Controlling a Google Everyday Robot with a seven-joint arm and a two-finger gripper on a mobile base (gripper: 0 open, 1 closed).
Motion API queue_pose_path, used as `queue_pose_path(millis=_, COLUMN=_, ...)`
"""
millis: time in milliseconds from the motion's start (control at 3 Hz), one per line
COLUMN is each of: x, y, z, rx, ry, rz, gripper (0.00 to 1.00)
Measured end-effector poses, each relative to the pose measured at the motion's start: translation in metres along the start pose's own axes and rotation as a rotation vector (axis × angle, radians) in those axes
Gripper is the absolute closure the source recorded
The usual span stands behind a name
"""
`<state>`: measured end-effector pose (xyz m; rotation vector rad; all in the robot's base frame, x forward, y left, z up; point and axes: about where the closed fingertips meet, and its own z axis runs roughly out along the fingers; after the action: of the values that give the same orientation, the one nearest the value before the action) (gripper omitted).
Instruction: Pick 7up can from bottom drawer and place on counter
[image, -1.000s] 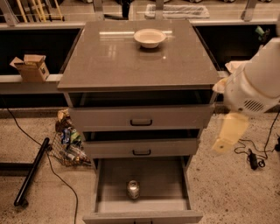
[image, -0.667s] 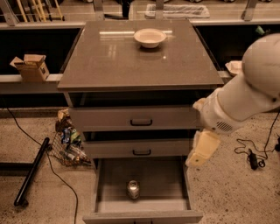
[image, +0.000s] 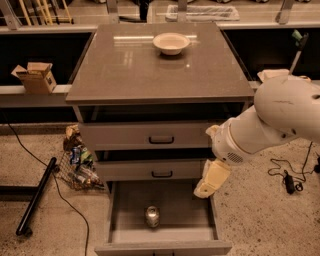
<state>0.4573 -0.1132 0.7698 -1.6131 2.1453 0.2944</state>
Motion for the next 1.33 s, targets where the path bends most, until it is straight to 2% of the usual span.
queue_pose_path(millis=333, x=0.014, y=0.002, z=0.027, rx=-0.008, ry=0.001, rz=0.013, gripper=0.0)
queue_pose_path(millis=1000, x=0.058, y=0.023, z=0.15, rx=-0.057, ry=-0.06, rz=0.091, gripper=0.0)
queue_pose_path(millis=1333, x=0.062, y=0.031, z=0.207, rx=-0.094, ry=-0.126, rz=0.118, gripper=0.0)
